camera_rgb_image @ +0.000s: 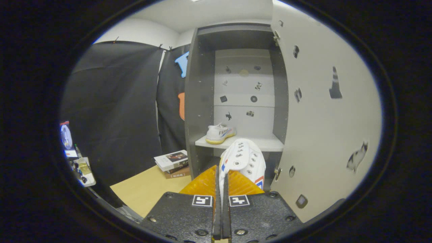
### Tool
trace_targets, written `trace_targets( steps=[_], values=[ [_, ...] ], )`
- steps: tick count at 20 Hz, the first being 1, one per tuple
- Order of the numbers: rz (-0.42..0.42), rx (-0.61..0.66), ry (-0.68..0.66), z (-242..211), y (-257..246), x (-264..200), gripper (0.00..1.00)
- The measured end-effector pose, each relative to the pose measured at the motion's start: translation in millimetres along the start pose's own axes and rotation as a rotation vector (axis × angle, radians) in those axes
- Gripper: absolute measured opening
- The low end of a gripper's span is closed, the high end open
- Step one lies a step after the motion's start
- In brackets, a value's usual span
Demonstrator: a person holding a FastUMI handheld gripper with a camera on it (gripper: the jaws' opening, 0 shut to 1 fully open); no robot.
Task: Open the shoe cabinet door, grab the shoes and put them into the shoe cabinet, then close the shoe cabinet door.
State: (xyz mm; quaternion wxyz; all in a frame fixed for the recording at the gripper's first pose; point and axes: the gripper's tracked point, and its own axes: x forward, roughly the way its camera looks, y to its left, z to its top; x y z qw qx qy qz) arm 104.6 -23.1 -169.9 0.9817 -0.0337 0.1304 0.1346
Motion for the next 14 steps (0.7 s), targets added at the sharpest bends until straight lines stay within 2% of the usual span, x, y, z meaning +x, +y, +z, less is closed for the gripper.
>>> trace_targets(
  steps=[6,14],
  values=[
    [-0.042,-0.013,-0.003,77,-13,16,0.05],
    [-0.138,0.027,0.027,117,-35,62,0.05]
  ],
)
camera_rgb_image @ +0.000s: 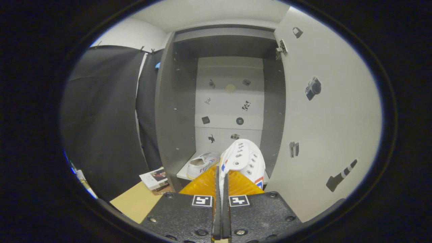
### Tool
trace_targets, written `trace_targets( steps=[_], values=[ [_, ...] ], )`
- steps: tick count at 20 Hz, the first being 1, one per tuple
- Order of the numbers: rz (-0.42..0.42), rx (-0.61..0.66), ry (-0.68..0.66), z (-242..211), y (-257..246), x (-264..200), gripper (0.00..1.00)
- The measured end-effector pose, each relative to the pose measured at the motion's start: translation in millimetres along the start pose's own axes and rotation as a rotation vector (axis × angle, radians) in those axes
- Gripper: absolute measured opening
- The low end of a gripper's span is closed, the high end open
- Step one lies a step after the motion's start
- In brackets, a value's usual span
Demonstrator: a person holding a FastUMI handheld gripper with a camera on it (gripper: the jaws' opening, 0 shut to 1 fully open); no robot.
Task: Open the shoe cabinet door, grab the shoes and put them into the shoe cabinet, then close the shoe cabinet door.
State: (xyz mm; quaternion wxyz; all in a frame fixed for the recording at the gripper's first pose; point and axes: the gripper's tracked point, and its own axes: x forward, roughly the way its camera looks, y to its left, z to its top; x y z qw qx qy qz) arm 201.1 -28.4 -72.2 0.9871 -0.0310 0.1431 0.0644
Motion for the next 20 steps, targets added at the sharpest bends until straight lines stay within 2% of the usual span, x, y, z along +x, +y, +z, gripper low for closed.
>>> trace_targets(
  steps=[7,9,15,20],
  values=[
    [-0.105,-0.04,0.033,-3,-30,97,0.05],
    [-0.128,-0.104,0.056,-10,-41,125,0.05],
    [-0.075,-0.196,0.089,-27,-35,195,0.05],
    [-0.064,-0.261,0.183,-68,-41,245,0.05]
  ],
)
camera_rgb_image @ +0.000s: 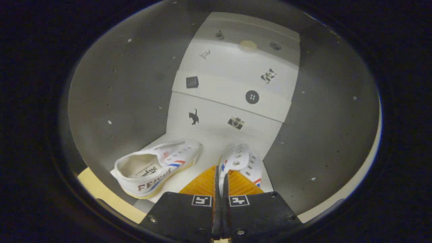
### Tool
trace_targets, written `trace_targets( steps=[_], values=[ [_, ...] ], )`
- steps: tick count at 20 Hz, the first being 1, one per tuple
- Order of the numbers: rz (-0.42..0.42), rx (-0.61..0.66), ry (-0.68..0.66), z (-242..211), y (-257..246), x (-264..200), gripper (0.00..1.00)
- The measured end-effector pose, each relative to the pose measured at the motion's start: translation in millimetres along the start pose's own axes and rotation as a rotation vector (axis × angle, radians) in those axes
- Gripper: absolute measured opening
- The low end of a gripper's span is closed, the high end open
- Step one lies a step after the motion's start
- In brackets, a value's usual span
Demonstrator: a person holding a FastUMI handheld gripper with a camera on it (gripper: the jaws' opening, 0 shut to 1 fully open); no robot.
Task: Open the shoe cabinet door, grab the shoes and put them into the shoe cabinet, then close the shoe cabinet door.
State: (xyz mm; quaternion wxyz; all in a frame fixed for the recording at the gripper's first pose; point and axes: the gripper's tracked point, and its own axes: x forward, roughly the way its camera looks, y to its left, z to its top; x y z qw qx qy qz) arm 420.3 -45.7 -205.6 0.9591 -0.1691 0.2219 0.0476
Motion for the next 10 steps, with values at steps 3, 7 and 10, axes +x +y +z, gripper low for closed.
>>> trace_targets(
  steps=[3,7,10],
  values=[
    [-0.006,-0.007,0.008,-9,-5,21,0.05],
    [0.036,0.016,-0.027,-4,3,26,0.07],
    [0.022,0.018,-0.039,-2,3,25,0.11]
  ],
)
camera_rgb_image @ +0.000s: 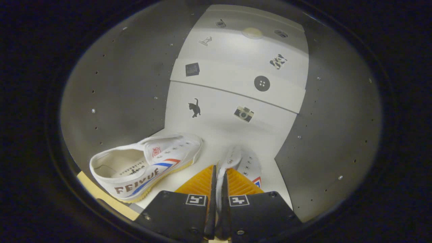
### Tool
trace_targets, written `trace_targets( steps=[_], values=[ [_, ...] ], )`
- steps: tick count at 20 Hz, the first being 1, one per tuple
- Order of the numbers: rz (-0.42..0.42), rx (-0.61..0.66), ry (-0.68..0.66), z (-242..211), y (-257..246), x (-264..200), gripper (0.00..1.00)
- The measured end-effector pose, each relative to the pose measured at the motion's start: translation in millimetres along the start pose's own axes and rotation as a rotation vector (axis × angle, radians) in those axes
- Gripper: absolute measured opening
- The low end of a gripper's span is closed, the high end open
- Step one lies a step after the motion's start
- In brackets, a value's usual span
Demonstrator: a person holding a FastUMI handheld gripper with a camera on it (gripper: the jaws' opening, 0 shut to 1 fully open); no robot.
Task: Open the shoe cabinet door, grab the shoes and put them into the shoe cabinet, then close the shoe cabinet door.
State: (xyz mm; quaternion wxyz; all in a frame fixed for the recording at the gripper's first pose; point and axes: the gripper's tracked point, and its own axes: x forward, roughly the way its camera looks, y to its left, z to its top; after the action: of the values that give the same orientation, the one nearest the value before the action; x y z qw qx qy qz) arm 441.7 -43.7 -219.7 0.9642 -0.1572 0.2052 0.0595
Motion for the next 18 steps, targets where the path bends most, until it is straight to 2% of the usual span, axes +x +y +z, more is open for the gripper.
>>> trace_targets(
  steps=[3,5,7,9,14,18],
  values=[
    [-0.072,0.0,-0.025,1,-10,-7,0.18],
    [-0.072,0.027,-0.076,6,-7,-14,0.35],
    [-0.028,0.024,-0.073,-4,3,-26,0.53],
    [-0.008,0.004,-0.074,-9,8,-38,0.87],
    [0.008,0.076,-0.125,-4,10,-95,0.89],
    [0.085,0.117,-0.205,14,27,-167,0.89]
  ],
)
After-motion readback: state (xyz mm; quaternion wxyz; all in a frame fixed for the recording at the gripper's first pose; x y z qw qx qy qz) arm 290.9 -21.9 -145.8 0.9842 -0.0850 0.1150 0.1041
